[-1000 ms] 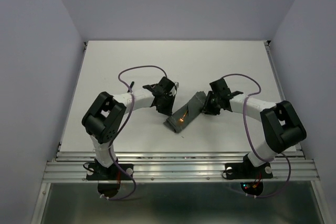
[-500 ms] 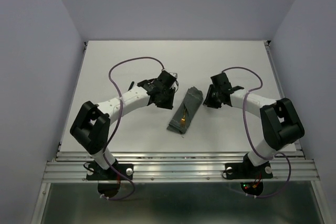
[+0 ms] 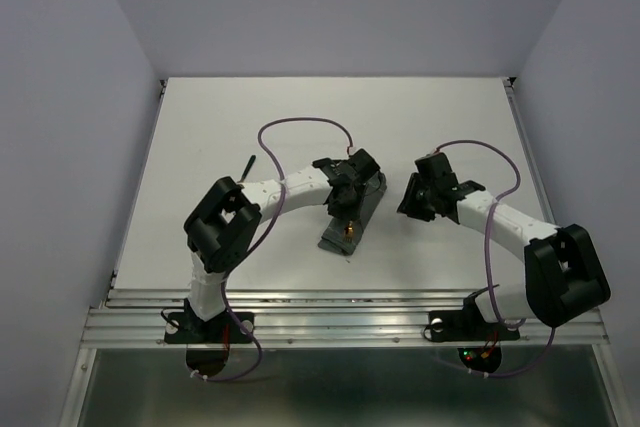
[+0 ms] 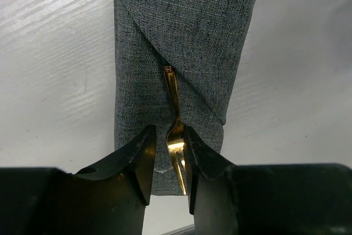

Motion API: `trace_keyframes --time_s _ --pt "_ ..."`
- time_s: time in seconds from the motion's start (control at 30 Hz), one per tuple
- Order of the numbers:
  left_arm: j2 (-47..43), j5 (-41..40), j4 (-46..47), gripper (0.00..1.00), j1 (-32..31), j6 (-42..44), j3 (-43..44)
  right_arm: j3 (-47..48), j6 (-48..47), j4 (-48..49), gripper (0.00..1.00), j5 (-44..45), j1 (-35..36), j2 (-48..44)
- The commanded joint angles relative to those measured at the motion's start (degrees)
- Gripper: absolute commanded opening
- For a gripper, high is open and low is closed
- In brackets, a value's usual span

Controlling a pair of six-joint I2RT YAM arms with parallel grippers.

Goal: Fold the napkin into a case and place the utensils inside
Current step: Move the smaller rectangle-folded napkin to the center of the board.

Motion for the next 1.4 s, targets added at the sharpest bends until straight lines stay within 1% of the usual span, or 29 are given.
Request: trace_keyframes --time_s 0.0,0.23,0.5,0.7,0.93,1.13,1.37 --pt "1.0 -0.75 -1.42 0.37 -1.36 -0.16 3.82 -0.29 0.17 -1.04 0.39 1.19 -0.2 -2.28" --pt "3.03 -2.86 -1.51 0.36 -1.98 -0.33 4.0 -0.64 0.17 -1.31 0.39 0.67 -0.2 -2.89" --pt "4.7 -5.06 -2.39 0.29 -2.15 0.28 4.79 -0.38 0.26 -1.31 0.4 0.31 -0.2 -2.63" --pt "4.96 -5.93 -3.36 0.15 -2.24 2.12 6.37 -0.46 0.26 -1.31 0.4 0.14 -0.2 -2.8" --pt "5.14 -6.11 -4.5 0.06 -2.24 4.41 8.04 -0.46 0.17 -1.22 0.4 0.14 -0.2 -2.8" --pt "4.96 -5.5 -6.6 0.04 -2.07 6.96 9.88 -0.38 0.0 -1.31 0.4 -0.3 -0.2 -2.98" --pt "5.75 -3.83 -6.96 0.04 -1.8 11.09 9.45 -0.55 -0.27 -1.13 0.4 -0.04 -0.2 -2.54"
